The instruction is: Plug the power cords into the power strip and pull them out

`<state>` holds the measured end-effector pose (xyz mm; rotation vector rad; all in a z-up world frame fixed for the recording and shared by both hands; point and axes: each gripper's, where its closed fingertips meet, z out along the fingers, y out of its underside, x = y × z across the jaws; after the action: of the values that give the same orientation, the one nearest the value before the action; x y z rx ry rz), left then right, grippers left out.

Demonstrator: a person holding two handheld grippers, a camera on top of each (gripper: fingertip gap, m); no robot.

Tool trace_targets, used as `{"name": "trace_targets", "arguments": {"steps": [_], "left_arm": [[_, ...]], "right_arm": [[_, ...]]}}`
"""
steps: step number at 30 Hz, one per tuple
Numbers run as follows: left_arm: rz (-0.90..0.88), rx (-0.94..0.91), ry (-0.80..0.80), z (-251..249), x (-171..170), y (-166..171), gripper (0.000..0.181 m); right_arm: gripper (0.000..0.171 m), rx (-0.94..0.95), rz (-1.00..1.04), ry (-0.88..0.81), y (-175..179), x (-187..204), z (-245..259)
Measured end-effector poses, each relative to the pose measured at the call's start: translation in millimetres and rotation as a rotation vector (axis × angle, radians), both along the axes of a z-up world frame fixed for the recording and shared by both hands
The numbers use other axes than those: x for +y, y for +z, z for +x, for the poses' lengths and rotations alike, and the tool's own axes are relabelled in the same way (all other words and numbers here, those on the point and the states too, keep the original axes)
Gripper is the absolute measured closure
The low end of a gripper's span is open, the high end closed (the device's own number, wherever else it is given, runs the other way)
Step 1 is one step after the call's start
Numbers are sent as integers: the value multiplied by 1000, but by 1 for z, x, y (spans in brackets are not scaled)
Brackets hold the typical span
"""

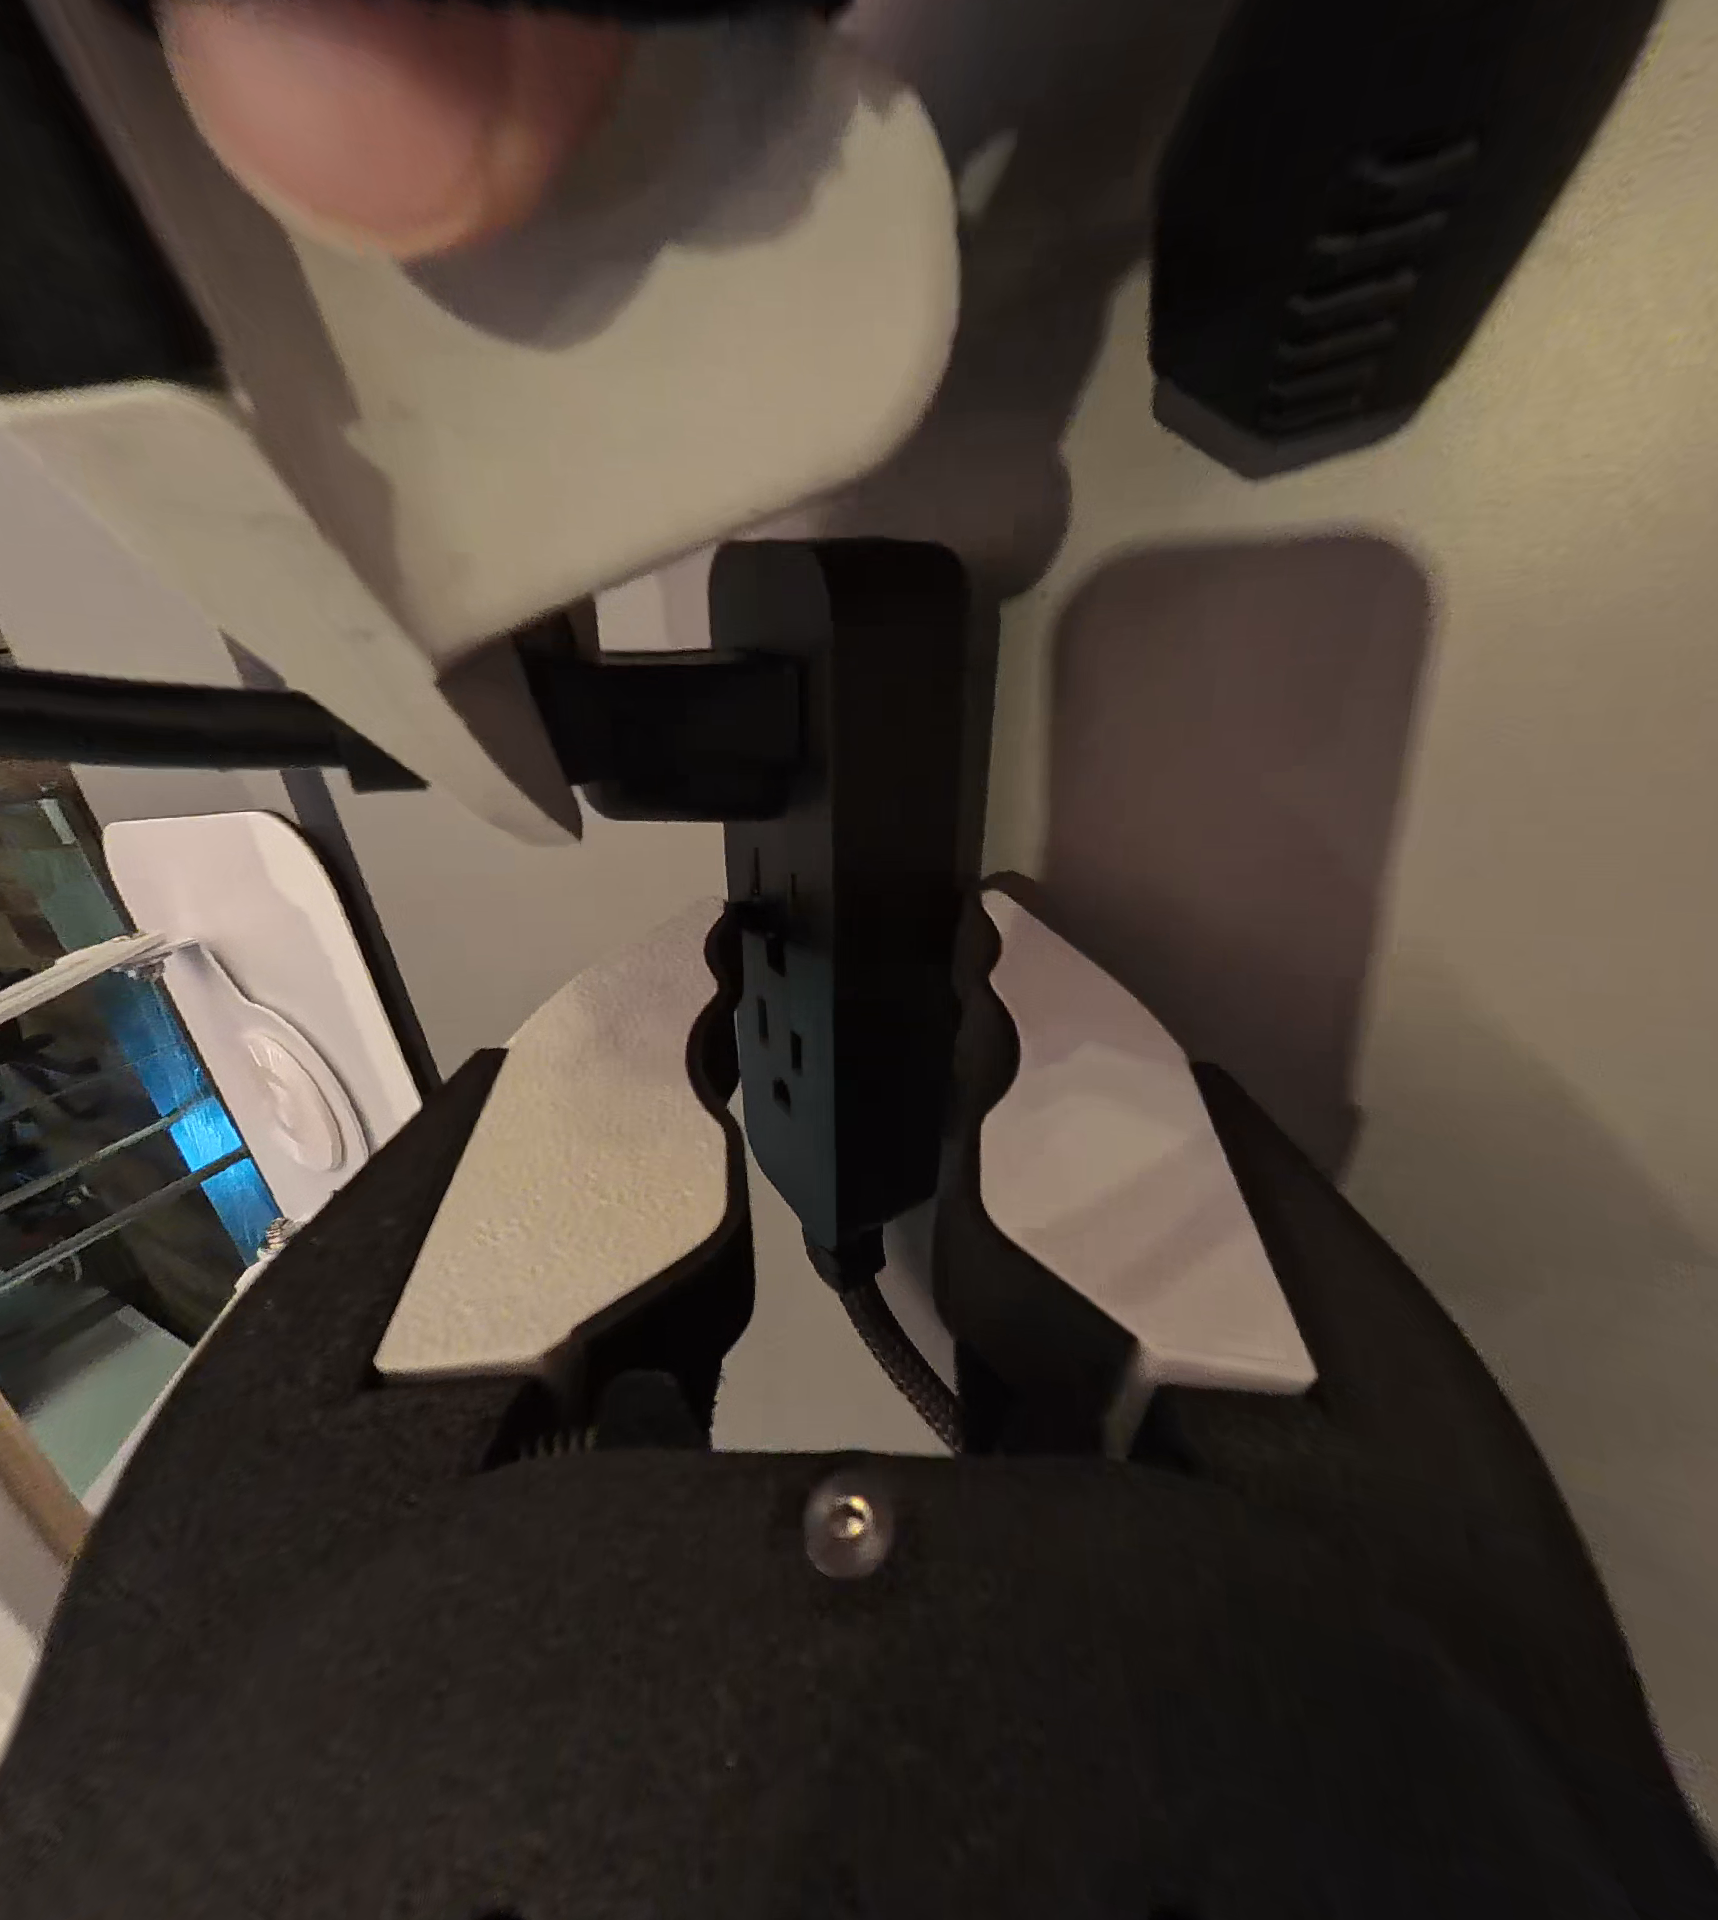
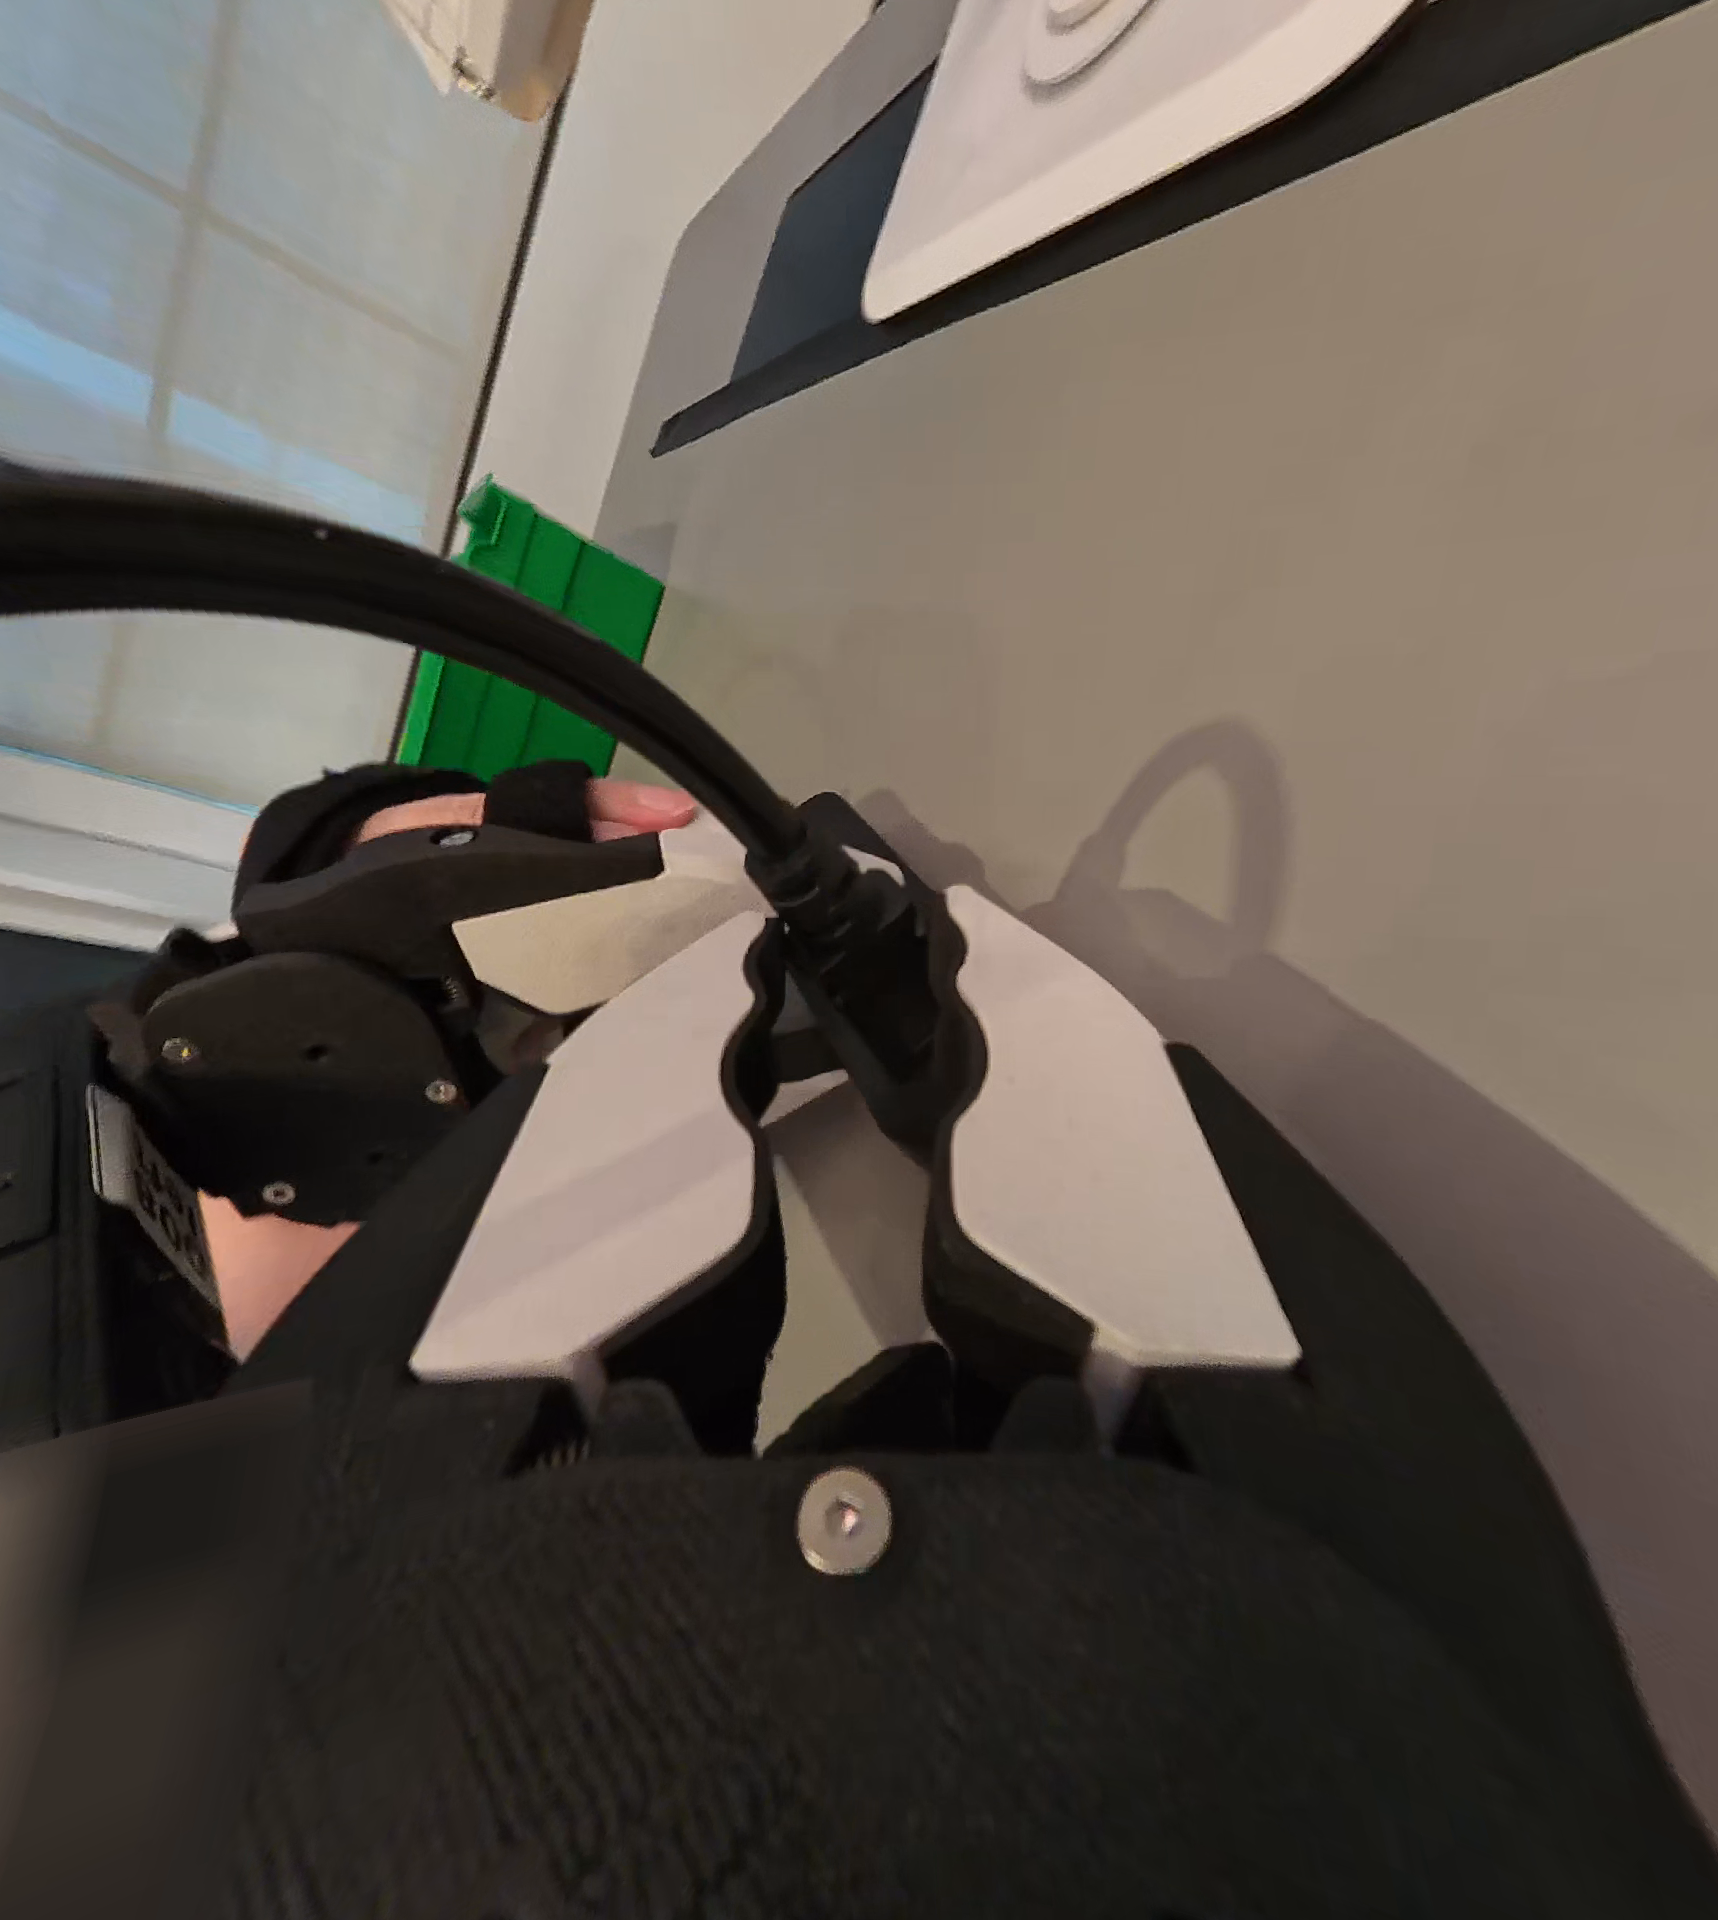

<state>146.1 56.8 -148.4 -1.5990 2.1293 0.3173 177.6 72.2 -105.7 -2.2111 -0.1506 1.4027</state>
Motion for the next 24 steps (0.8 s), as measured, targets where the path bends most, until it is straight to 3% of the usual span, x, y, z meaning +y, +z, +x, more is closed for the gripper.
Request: {"name": "trace_targets", "arguments": {"steps": [4,7,11,14,19,22,24], "left_arm": [[-155,26,-36,-11,-21,1,142],[-377,5,-98,-27,-49,3,142],[-411,-68,-232,-41,-59,4,143],[-439,-68,-259,-54,-67,4,142],[-433,-84,-312,-64,-74,5,142],[-475,-104,-300,-64,-76,5,142],[-522,-127,-290,-61,-78,5,142]], "right_arm": [[146,-47,152,191,4,-15,1],[145,-145,449,238,24,-20,2],[115,-385,767,344,25,-35,-9],[114,-389,784,390,22,-45,-14],[94,-260,801,452,30,-68,-30],[76,-386,812,482,11,-72,-42],[78,-482,835,472,1,-68,-48]]}}
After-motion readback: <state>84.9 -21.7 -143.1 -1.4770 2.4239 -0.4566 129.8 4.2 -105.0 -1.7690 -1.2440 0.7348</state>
